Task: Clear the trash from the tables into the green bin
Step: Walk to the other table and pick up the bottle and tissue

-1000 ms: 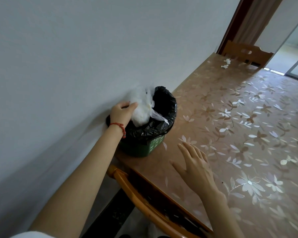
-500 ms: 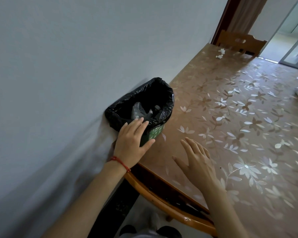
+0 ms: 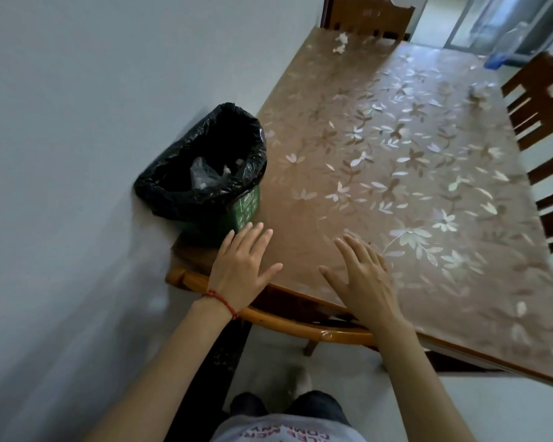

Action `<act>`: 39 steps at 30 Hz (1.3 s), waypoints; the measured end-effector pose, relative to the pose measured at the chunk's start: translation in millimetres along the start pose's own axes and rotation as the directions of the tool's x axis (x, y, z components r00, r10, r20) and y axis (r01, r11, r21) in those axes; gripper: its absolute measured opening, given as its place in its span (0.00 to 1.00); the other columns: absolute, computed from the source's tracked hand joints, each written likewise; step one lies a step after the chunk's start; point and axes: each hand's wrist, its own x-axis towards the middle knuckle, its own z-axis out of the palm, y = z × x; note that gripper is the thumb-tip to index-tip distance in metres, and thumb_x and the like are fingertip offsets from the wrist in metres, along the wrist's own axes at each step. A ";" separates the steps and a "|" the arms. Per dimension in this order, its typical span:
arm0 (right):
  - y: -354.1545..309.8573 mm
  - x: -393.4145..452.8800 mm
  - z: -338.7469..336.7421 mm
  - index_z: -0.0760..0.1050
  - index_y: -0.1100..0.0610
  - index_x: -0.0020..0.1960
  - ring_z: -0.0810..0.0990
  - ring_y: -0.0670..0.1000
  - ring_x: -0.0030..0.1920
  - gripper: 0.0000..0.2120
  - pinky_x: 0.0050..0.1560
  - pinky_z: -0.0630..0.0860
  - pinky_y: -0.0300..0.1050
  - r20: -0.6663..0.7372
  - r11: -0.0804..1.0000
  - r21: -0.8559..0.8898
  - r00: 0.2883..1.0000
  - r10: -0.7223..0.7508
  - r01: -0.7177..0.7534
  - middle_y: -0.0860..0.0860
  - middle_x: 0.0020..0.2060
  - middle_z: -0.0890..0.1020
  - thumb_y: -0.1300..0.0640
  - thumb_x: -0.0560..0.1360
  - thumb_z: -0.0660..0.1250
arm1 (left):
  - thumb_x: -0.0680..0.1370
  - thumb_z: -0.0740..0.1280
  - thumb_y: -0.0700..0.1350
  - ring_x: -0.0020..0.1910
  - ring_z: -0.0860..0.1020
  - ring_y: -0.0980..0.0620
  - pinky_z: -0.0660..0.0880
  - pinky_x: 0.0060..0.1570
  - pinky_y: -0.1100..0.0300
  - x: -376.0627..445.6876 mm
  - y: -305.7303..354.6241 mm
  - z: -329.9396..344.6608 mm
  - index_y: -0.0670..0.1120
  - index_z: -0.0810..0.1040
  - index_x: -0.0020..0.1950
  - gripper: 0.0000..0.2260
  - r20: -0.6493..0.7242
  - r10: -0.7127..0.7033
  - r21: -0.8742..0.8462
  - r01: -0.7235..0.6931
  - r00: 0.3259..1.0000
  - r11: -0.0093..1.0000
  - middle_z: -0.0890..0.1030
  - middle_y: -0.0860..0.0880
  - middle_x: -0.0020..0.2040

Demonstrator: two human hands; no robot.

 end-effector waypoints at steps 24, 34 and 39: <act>151.1 -123.3 -33.1 0.73 0.62 0.62 0.77 0.61 0.59 0.29 0.57 0.73 0.57 -0.142 0.804 0.032 0.793 0.592 -0.594 0.60 0.59 0.78 0.41 0.74 0.53 | 0.78 0.45 0.60 0.59 0.77 0.40 0.72 0.56 0.40 87.3 173.1 66.6 0.41 0.74 0.62 0.30 0.280 0.481 -0.037 -0.491 0.831 0.870 0.78 0.40 0.60; 119.0 -203.4 -15.9 0.72 0.62 0.62 0.76 0.60 0.60 0.30 0.59 0.71 0.56 -0.191 0.422 0.094 0.400 0.896 -0.902 0.61 0.59 0.78 0.41 0.74 0.52 | 0.74 0.33 0.65 0.71 0.64 0.45 0.60 0.70 0.45 89.9 239.3 83.6 0.44 0.65 0.71 0.39 0.322 0.788 -0.177 -0.784 0.525 0.595 0.68 0.44 0.71; 91.3 -245.7 -9.6 0.73 0.63 0.61 0.77 0.61 0.58 0.28 0.57 0.73 0.57 -0.226 0.229 0.130 0.196 0.954 -0.965 0.61 0.57 0.78 0.42 0.74 0.54 | 0.76 0.47 0.60 0.67 0.70 0.42 0.63 0.66 0.44 69.1 277.7 89.6 0.43 0.71 0.66 0.29 0.322 0.879 -0.219 -0.876 0.351 0.430 0.73 0.42 0.66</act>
